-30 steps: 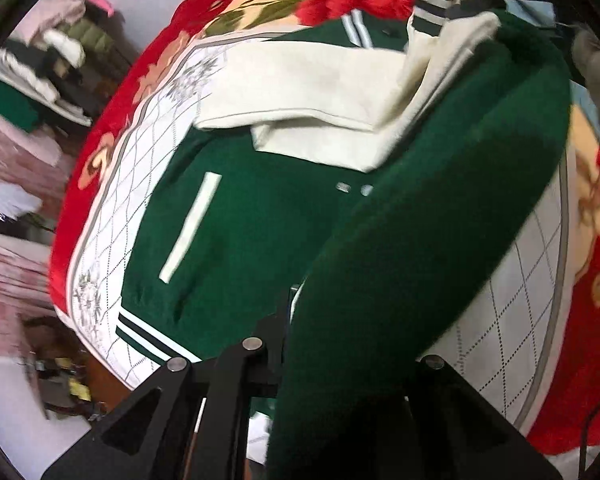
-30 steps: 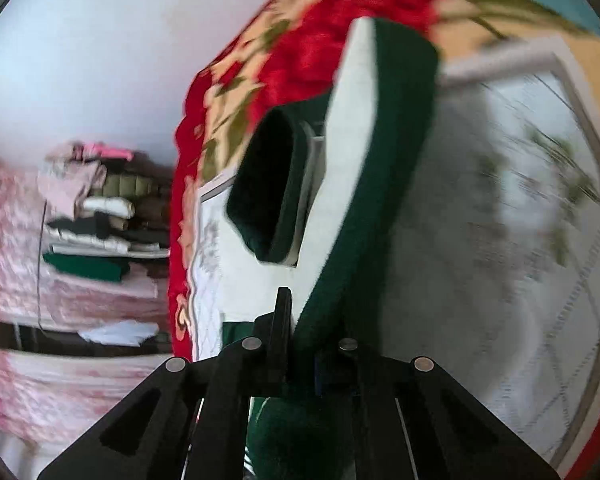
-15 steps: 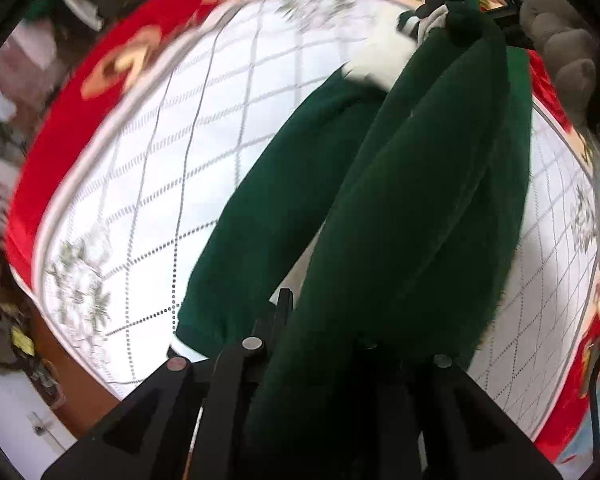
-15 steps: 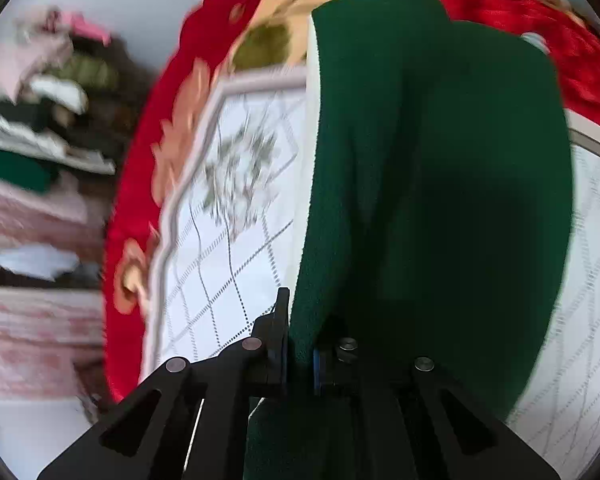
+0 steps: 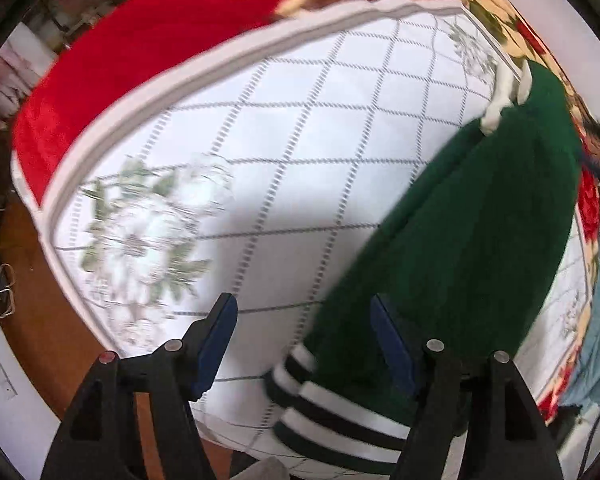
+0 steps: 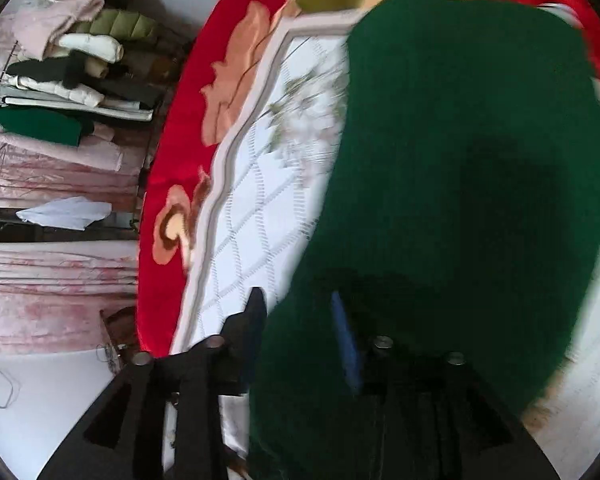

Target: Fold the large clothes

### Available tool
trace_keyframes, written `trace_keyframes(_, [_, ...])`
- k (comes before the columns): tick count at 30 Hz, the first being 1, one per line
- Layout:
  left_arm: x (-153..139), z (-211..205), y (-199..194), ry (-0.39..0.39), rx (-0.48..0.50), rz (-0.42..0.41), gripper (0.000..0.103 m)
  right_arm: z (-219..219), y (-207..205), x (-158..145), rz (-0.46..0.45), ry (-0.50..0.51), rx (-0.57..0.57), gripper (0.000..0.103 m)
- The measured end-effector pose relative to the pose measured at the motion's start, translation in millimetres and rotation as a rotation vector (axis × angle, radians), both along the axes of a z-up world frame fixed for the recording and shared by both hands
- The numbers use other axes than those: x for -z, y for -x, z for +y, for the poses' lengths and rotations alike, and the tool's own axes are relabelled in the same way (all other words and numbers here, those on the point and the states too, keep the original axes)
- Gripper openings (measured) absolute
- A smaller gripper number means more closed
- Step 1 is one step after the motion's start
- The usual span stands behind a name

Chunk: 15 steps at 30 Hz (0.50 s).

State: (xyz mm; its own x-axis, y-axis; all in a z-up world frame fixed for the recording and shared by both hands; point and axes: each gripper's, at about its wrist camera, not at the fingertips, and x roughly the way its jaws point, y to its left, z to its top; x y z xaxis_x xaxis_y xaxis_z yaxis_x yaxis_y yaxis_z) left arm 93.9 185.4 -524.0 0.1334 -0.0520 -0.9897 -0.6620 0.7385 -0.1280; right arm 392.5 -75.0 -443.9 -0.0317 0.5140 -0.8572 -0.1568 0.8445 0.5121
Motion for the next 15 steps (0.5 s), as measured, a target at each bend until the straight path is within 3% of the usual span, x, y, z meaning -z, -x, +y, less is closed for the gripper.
trace_keyframes(2, [0.7,-12.2,-1.9,-0.028,0.032,0.004,0.067,-49.7,11.1,-10.5,-0.039,0.049,0.054,0.078])
trace_keyframes(3, [3.6,-10.9,-7.3,-0.039,0.048,0.016,0.067,-67.2,16.0,-11.8,-0.052,0.074,0.075,0.083])
trace_keyframes(6, [18.3,-20.2,-21.1,-0.084,0.091,0.039,0.067,-138.8,24.1,8.0,-0.023,0.136,0.186,0.083])
trace_keyframes(9, [23.0,-34.3,-33.0,-0.142,0.103,0.053,0.067,-187.5,12.2,54.8,0.038,0.074,0.290,0.084])
trace_keyframes(13, [18.0,-46.8,-47.0,-0.227,0.116,0.073,0.067,-198.0,-13.1,112.6,0.107,-0.057,0.313,0.084])
trace_keyframes(15, [14.3,-49.0,-52.2,-0.250,0.121,0.076,0.067,-196.2,-20.7,130.1,0.137,-0.132,0.335,0.088])
